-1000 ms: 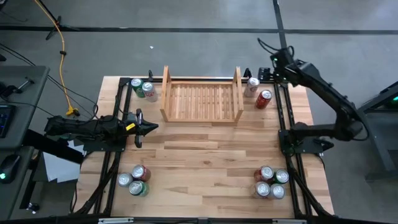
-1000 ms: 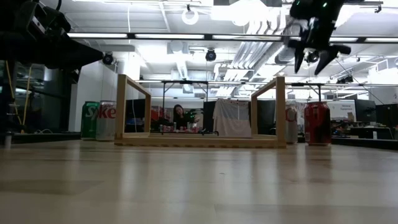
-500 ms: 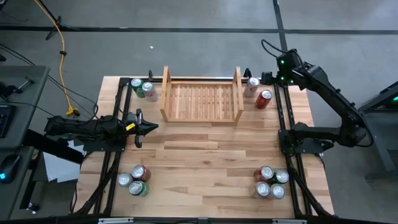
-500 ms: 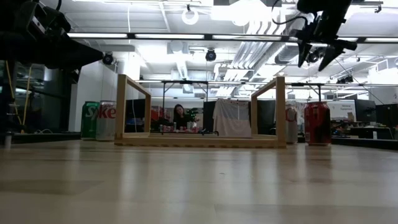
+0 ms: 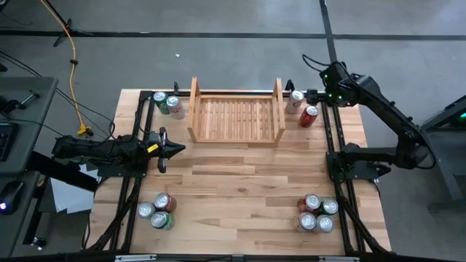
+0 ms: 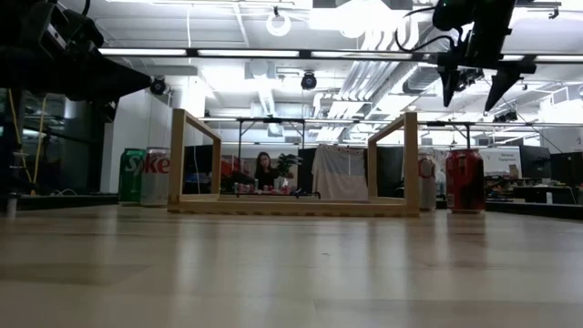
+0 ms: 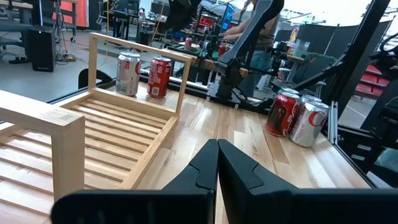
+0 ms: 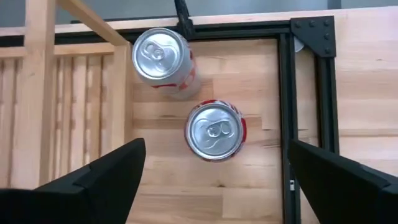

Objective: Place canned beverage on shelf
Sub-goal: Put the top red soda can on the shelf

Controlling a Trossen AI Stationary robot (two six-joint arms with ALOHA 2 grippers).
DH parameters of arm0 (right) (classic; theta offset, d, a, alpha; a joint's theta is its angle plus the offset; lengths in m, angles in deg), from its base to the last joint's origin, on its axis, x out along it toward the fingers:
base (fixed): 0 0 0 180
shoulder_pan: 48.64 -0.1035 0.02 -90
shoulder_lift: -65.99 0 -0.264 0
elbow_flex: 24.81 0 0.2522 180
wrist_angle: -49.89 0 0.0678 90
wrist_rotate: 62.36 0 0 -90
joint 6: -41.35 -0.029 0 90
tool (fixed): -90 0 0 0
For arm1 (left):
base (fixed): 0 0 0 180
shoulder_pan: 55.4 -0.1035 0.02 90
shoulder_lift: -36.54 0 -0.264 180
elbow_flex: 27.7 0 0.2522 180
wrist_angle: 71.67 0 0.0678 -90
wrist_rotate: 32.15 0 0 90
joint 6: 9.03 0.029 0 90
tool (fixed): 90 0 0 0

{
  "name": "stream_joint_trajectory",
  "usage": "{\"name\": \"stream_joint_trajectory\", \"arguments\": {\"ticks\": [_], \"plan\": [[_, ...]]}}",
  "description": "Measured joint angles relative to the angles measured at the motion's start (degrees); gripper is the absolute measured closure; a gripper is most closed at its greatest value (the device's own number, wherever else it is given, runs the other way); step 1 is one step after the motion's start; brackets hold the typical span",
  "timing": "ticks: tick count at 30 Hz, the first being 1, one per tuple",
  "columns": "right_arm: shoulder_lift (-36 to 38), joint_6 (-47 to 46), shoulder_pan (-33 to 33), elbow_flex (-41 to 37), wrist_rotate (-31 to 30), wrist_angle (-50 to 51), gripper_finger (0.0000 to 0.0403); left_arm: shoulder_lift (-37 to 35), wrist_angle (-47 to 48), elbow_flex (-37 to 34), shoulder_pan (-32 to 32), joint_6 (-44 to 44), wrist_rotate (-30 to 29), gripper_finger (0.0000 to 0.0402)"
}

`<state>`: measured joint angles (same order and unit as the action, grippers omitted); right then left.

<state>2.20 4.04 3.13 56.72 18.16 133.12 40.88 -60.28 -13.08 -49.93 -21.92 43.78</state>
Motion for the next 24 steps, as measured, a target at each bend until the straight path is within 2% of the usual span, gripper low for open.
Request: {"name": "stream_joint_trajectory", "arguments": {"ticks": [6, 12, 16, 20, 24], "plan": [[0.0, -3.7, -1.3, -7.0, -1.5, -2.3, 0.0027, 0.0, 0.0, 0.0, 0.0, 0.0, 0.0, 0.0398], [-0.1, -7.9, -2.0, -17.5, 1.5, -14.1, 0.0027, 0.0, 0.0, 0.0, 0.0, 0.0, 0.0, 0.0398], [-0.1, -9.2, -2.1, -19.2, 1.2, -19.5, 0.0027, 0.0, 0.0, 0.0, 0.0, 0.0, 0.0, 0.0398], [-0.1, -10.4, -2.1, -19.2, -2.3, -19.3, 0.0027, 0.0, 0.0, 0.0, 0.0, 0.0, 0.0, 0.0398], [-1.0, -10.3, -2.1, -19.2, -2.6, -19.5, 0.0027, 0.0, 0.0, 0.0, 0.0, 0.0, 0.0, 0.0398]]}}
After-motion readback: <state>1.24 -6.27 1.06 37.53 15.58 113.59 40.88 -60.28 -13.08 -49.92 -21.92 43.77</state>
